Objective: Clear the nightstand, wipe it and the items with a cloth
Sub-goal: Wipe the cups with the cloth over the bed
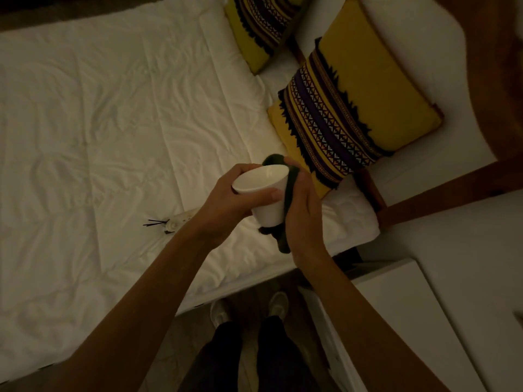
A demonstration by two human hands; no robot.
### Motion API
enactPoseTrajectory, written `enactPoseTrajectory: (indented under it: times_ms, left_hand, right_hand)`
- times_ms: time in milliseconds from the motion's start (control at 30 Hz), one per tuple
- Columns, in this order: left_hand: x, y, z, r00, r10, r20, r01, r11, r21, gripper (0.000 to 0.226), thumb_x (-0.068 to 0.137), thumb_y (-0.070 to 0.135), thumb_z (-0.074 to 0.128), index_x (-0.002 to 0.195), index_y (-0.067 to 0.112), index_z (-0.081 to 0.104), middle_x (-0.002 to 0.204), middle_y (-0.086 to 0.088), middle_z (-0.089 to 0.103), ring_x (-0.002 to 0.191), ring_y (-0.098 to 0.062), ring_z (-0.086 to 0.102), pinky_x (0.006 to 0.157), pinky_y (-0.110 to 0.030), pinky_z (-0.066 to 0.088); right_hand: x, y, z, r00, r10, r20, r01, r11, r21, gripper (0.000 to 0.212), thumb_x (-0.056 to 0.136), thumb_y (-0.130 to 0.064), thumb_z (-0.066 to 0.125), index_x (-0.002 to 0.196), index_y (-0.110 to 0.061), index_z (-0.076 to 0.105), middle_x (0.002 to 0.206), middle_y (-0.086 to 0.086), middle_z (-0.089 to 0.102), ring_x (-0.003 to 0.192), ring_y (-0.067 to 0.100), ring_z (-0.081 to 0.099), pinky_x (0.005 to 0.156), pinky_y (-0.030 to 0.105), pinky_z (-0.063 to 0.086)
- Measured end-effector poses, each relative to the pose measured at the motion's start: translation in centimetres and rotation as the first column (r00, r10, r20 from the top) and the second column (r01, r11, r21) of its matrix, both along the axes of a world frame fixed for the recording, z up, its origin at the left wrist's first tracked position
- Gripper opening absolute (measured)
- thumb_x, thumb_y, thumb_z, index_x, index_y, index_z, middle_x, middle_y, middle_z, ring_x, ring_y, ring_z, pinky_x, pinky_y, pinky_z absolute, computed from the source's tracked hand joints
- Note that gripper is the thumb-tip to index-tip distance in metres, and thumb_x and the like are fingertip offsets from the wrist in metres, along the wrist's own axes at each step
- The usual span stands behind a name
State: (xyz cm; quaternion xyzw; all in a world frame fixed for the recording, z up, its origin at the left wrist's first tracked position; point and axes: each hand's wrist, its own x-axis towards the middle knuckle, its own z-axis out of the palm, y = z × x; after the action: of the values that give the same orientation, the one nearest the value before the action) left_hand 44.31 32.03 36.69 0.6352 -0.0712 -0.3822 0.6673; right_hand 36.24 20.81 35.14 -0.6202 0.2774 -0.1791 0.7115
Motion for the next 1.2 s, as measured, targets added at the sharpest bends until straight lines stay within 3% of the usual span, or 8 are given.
enactPoseTrajectory:
  times_ms: [100, 300, 467, 600, 700, 833, 967, 1200]
  left_hand:
    - [-0.1, -0.2, 0.0, 0.999, -0.036, -0.039, 0.030, 0.991, -0.132, 0.068, 0.060, 0.024, 0.083, 0.120, 0.006, 0.057, 0.111, -0.002, 0.065, 0.099, -0.016, 0.067, 0.075, -0.029, 0.057]
    - [-0.5, -0.6, -2.0, 0.995, -0.096, -0.016, 0.093, 0.984, -0.154, 0.066, 0.057, 0.022, 0.083, 0.118, 0.016, 0.059, 0.156, -0.008, 0.036, 0.140, -0.030, 0.043, 0.097, -0.044, 0.052]
    - [0.0, -0.5, -3.9, 0.989, -0.057, 0.140, 0.070, 0.994, -0.088, 0.061, 0.060, 0.027, 0.086, 0.117, 0.023, 0.062, 0.132, 0.012, 0.063, 0.141, -0.011, 0.044, 0.102, -0.033, 0.051]
    - [1.0, -0.7, -4.4, 0.977, 0.137, 0.163, -0.146, 0.988, 0.047, 0.078, 0.053, 0.037, 0.090, 0.123, 0.020, 0.059, 0.128, 0.000, 0.062, 0.116, -0.017, 0.062, 0.083, -0.023, 0.057]
    - [0.8, -0.9, -4.0, 0.963, 0.249, 0.107, -0.258, 0.962, 0.089, 0.080, 0.052, 0.045, 0.092, 0.122, 0.020, 0.061, 0.121, -0.002, 0.065, 0.109, -0.018, 0.066, 0.081, -0.028, 0.060]
    - [0.0, -0.4, -2.7, 0.975, 0.161, 0.154, -0.181, 0.976, 0.125, 0.071, 0.060, 0.059, 0.082, 0.119, 0.028, 0.058, 0.117, 0.005, 0.064, 0.102, -0.010, 0.067, 0.078, -0.023, 0.058]
    - [0.4, 1.4, -2.0, 0.997, 0.078, 0.020, -0.079, 0.996, 0.050, 0.063, 0.069, 0.034, 0.089, 0.124, 0.024, 0.058, 0.118, 0.003, 0.069, 0.107, -0.013, 0.070, 0.079, -0.022, 0.058]
    - [0.2, 1.2, -0.8, 0.977, -0.042, -0.209, 0.025, 0.996, -0.082, 0.079, 0.071, 0.032, 0.075, 0.141, 0.009, 0.046, 0.130, -0.015, 0.058, 0.119, -0.030, 0.060, 0.086, -0.034, 0.055]
  right_hand:
    - [0.4, -0.4, 0.4, 0.990, 0.086, -0.109, -0.055, 0.964, 0.261, 0.038, 0.104, -0.055, 0.035, 0.110, -0.043, 0.070, 0.097, -0.005, 0.075, 0.077, 0.020, 0.076, 0.048, 0.036, 0.057]
    - [0.1, -1.2, -1.3, 0.973, 0.141, -0.181, -0.049, 0.899, 0.436, 0.046, 0.093, -0.064, 0.044, 0.091, -0.035, 0.078, 0.095, 0.008, 0.077, 0.083, 0.028, 0.074, 0.063, 0.042, 0.060]
    - [0.3, -1.3, -1.4, 0.975, 0.101, -0.198, -0.022, 0.930, 0.366, 0.046, 0.103, -0.057, 0.037, 0.106, -0.031, 0.074, 0.094, 0.001, 0.077, 0.078, 0.023, 0.076, 0.052, 0.037, 0.058]
    - [0.1, -0.7, -1.4, 0.986, 0.097, -0.137, -0.094, 0.995, 0.026, 0.035, 0.108, -0.040, 0.036, 0.140, -0.045, 0.050, 0.134, -0.029, 0.055, 0.124, -0.004, 0.054, 0.097, 0.023, 0.052]
    - [-0.3, 0.3, -1.8, 0.978, 0.153, -0.141, -0.168, 0.981, -0.100, 0.045, 0.109, -0.032, 0.036, 0.153, -0.037, 0.032, 0.141, -0.029, 0.038, 0.126, -0.022, 0.039, 0.098, 0.004, 0.039]
    - [-0.4, 0.2, -1.7, 0.991, 0.086, -0.103, -0.096, 0.990, -0.101, 0.045, 0.110, -0.029, 0.032, 0.154, -0.034, 0.029, 0.157, -0.013, 0.036, 0.140, -0.001, 0.039, 0.109, 0.019, 0.043]
    - [-0.4, -1.6, -1.2, 0.990, 0.082, -0.116, -0.084, 0.996, -0.007, 0.030, 0.109, -0.036, 0.031, 0.125, -0.057, 0.046, 0.112, -0.045, 0.059, 0.101, -0.022, 0.057, 0.075, 0.005, 0.051]
    - [0.3, -1.4, -1.8, 0.973, 0.194, -0.125, -0.179, 0.976, 0.122, 0.034, 0.101, -0.053, 0.039, 0.122, -0.043, 0.064, 0.107, -0.003, 0.074, 0.096, 0.015, 0.073, 0.069, 0.028, 0.060]
